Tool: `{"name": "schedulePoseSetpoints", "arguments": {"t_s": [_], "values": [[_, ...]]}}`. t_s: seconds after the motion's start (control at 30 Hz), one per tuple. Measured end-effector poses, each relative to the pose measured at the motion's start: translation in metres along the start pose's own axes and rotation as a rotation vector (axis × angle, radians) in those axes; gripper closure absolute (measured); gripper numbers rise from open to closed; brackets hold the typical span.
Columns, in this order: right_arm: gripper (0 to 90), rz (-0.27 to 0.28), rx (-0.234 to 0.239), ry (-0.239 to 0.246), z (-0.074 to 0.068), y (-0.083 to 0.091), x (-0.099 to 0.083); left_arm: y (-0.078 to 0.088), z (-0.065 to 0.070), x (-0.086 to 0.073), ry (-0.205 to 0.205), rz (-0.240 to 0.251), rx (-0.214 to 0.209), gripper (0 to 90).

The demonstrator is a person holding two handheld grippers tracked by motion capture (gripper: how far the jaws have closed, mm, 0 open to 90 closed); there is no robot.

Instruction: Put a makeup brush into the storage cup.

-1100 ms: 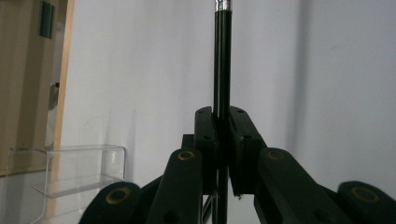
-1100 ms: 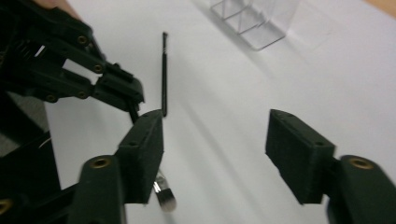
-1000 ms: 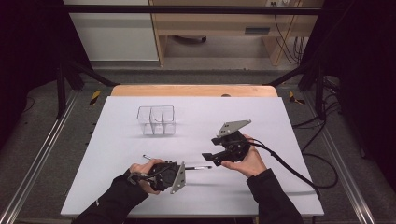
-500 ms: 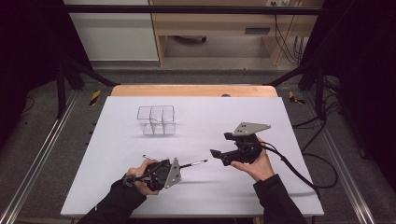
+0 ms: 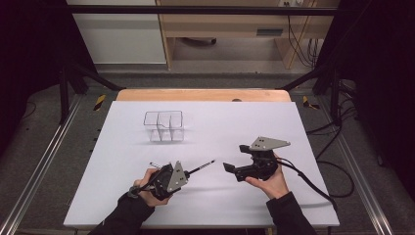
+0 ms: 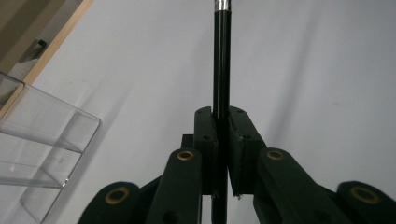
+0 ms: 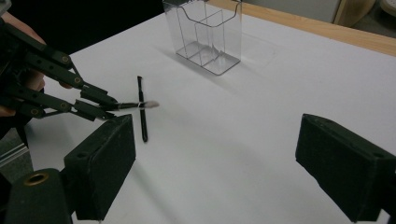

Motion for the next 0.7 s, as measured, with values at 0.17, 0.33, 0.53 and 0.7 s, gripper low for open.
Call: {"name": "schedulePoseSetpoints", "arguments": {"t_s": [0.17, 0.33, 0.53, 0.7], "values": [[11.7, 0.014, 0.016, -0.025, -0.004, -0.005, -0.005, 0.001, -0.001, -0.001, 0.068, 0.022, 0.008, 82.6], [12.2, 0.050, 0.032, -0.067, -0.006, -0.009, -0.005, 0.002, -0.002, 0.000, 0.145, 0.063, 0.017, 82.6], [13.1, 0.077, 0.012, -0.089, -0.010, -0.014, -0.005, 0.001, -0.002, 0.002, 0.224, 0.096, 0.023, 82.6], [14.1, 0.098, 0.012, -0.112, -0.014, -0.018, -0.003, -0.002, -0.001, 0.003, 0.273, 0.116, 0.038, 82.7]]}}
Point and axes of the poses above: each handheld gripper's, and its own axes: y roughly backward along the jaws, x roughly out of its top, z roughly to its right, the point moved 1 cm from there along -y, roughly forward along the jaws, and after that the axes turned 4 degrees about -y, right-handed, at the moved point
